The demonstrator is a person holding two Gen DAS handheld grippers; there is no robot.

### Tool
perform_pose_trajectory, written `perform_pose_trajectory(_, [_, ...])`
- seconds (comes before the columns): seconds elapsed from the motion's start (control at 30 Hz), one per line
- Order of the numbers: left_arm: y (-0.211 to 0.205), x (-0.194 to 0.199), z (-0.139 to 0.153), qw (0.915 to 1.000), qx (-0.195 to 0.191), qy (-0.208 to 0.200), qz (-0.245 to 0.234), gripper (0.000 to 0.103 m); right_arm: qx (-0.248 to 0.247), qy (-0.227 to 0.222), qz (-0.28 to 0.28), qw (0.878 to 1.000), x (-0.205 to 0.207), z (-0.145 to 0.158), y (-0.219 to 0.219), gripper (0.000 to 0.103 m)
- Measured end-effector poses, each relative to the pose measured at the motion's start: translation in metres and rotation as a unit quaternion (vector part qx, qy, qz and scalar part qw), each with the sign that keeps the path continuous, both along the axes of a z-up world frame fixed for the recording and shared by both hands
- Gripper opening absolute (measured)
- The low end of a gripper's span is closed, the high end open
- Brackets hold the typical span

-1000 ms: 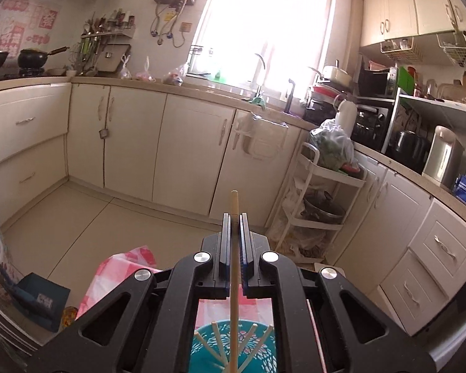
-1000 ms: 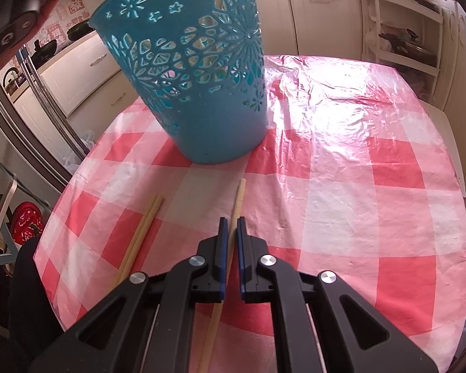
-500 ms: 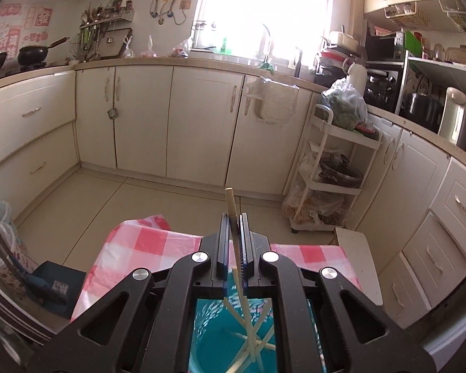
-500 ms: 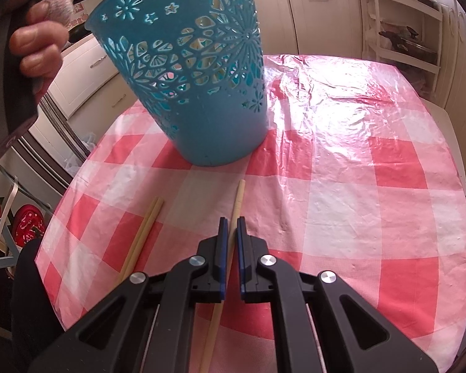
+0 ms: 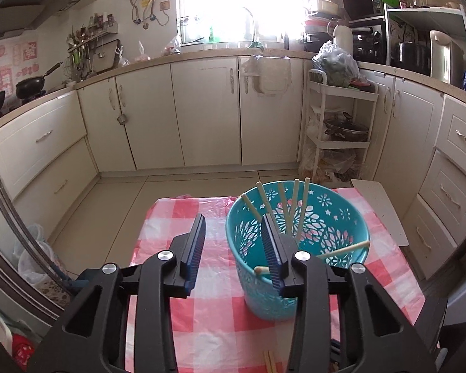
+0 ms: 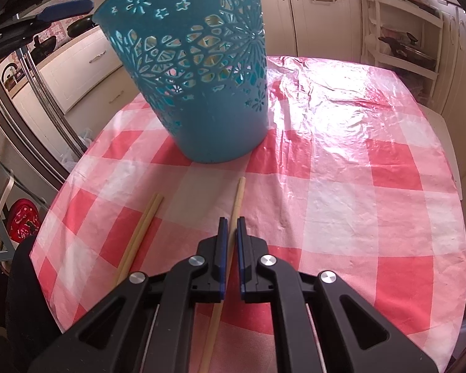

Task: Organize utensils
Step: 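Grasp a wooden stick with the right gripper while the left gripper withdraws, then carry the stick with the right gripper over the basket and release it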

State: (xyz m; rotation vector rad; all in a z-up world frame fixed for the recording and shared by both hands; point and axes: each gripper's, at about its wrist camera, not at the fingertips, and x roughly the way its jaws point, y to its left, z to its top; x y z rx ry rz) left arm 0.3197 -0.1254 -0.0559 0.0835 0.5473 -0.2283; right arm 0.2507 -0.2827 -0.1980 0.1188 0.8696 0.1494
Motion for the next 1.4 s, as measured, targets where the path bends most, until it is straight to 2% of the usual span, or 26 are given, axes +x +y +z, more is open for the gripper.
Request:
perform_pose_trajectory(0.07, [0.006,-0.008,0.001,1.0,0.008,-0.005,0.002,0.046,-0.016,-0.001,-0.001,1.0,-0.002,0.0,0.005,0.007])
perform_pose_trajectory(0.2, [0.032,-0.029,-0.007,0.9996,0.005,-0.009,0.027,0.067,-0.073,-0.009,0.001,0.997,-0.005,0.0,0.02,0.006])
perform_pose_trajectory(0.23, [0.041,-0.033,-0.014,0.9992,0.001,-0.006,0.039,0.072,-0.07,-0.008,0.0,0.998,-0.006,0.0,0.018,0.006])
perform_pose_trajectory(0.3, [0.061,-0.036,-0.031,0.9977,-0.009,0.009,0.066,0.077,-0.035,0.0,-0.012,0.999,-0.009,0.0,0.007,0.006])
perform_pose_trajectory(0.4, [0.088,-0.033,-0.068,0.9929,-0.027,0.064,0.097,0.077,0.019,0.0,-0.03,0.999,-0.016,0.006,-0.013,0.006])
perform_pose_trajectory(0.53, [0.106,-0.02,-0.114,0.9838,-0.035,0.132,0.116,0.077,0.087,-0.034,-0.05,0.994,-0.032,0.029,-0.031,0.005])
perform_pose_trajectory(0.7, [0.113,-0.013,-0.148,0.9769,-0.039,0.171,0.122,0.077,0.117,-0.08,-0.042,0.989,-0.044,0.067,-0.029,0.005])
perform_pose_trajectory(0.97, [0.115,-0.004,-0.154,0.9734,-0.06,0.19,0.113,0.082,0.117,-0.173,-0.014,0.978,-0.037,0.147,-0.015,0.005])
perform_pose_trajectory(1.23, [0.11,-0.005,-0.154,0.9741,-0.051,0.193,0.107,0.084,0.131,-0.219,0.006,0.967,-0.025,0.199,-0.013,0.005])
perform_pose_trajectory(1.4, [0.107,-0.005,-0.153,0.9744,-0.047,0.193,0.106,0.085,0.114,-0.279,-0.011,0.953,-0.007,0.246,-0.01,0.005])
